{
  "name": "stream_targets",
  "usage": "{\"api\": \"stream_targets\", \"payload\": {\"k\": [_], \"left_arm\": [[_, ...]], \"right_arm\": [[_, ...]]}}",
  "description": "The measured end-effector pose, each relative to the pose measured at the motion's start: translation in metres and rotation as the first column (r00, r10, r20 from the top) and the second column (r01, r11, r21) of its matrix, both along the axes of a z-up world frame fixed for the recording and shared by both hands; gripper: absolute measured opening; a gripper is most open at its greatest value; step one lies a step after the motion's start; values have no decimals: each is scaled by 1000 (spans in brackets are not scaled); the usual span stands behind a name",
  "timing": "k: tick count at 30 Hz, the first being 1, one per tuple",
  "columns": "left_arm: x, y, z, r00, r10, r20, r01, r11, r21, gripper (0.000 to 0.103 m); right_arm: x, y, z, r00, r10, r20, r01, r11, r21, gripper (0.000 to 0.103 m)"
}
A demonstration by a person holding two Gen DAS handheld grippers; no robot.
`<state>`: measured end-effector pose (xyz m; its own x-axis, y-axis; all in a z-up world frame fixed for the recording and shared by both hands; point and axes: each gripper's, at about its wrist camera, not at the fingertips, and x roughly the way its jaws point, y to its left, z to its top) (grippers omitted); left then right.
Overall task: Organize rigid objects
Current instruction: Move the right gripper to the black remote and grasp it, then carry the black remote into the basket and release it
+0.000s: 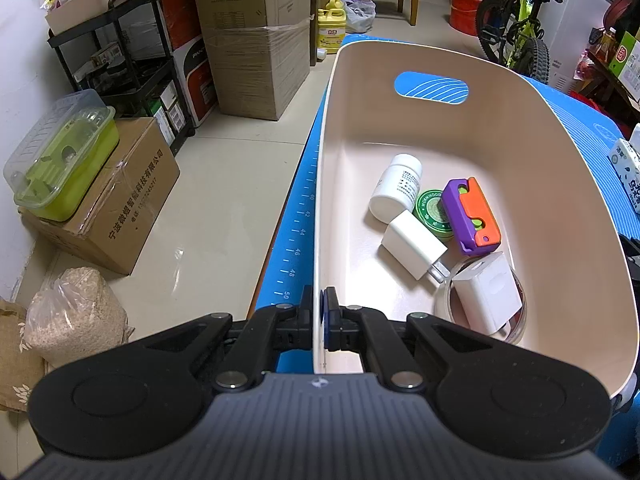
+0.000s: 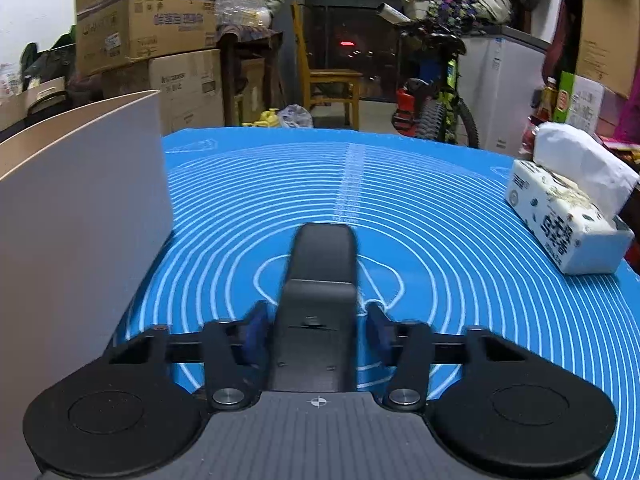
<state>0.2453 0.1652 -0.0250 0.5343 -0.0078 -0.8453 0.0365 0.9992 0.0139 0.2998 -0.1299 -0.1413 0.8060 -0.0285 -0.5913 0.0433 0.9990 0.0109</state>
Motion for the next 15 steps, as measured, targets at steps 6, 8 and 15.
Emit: {"api": "stream_targets", "payload": {"k": [6, 8, 15], "left_arm": [[0, 0, 0, 1000, 0, 0, 0, 1000, -1, 5], [0, 0, 0, 1000, 0, 0, 0, 1000, -1, 5], [0, 0, 0, 1000, 0, 0, 0, 1000, -1, 5]], "right_arm": [[0, 1, 3, 1000, -11, -12, 11, 1000, 0, 54], [-2, 2, 5, 1000, -10, -8, 10, 1000, -8, 54], [-9, 5, 28, 998, -7, 55, 7, 1000, -1, 54]]}}
